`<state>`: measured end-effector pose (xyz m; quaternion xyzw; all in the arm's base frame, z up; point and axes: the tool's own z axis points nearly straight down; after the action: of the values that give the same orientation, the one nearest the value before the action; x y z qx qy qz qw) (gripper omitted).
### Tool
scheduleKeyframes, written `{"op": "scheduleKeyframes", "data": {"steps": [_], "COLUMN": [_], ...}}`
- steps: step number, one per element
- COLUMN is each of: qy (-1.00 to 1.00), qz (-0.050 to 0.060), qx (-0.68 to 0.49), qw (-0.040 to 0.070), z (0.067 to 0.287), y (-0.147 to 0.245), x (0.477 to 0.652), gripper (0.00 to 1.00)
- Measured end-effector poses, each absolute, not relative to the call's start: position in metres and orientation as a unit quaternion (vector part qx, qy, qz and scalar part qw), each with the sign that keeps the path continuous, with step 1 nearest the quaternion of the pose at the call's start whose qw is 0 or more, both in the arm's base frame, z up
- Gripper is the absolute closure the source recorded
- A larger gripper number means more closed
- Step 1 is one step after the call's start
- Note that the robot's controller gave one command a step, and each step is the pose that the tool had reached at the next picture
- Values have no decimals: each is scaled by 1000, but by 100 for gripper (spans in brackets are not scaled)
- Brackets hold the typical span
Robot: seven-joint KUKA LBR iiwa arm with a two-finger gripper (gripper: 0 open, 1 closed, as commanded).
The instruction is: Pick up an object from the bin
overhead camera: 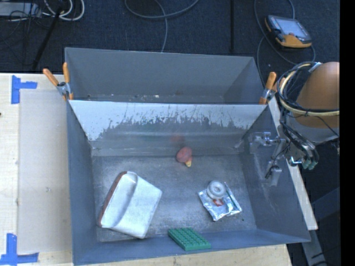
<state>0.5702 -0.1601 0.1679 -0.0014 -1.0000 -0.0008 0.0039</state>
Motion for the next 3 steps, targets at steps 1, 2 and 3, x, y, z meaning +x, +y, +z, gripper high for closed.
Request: {"op": "scheduleKeyframes", "data": {"steps": [1, 2, 3], "qy": [-999, -989, -977], "qz": [-2, -1, 0], "qx": [-52, -150, -212], "qw": [5, 1, 0], "z": [65, 100, 110], "y": [-79, -34, -65], "x": [508, 484, 492], "gripper": [0, 0, 0]}}
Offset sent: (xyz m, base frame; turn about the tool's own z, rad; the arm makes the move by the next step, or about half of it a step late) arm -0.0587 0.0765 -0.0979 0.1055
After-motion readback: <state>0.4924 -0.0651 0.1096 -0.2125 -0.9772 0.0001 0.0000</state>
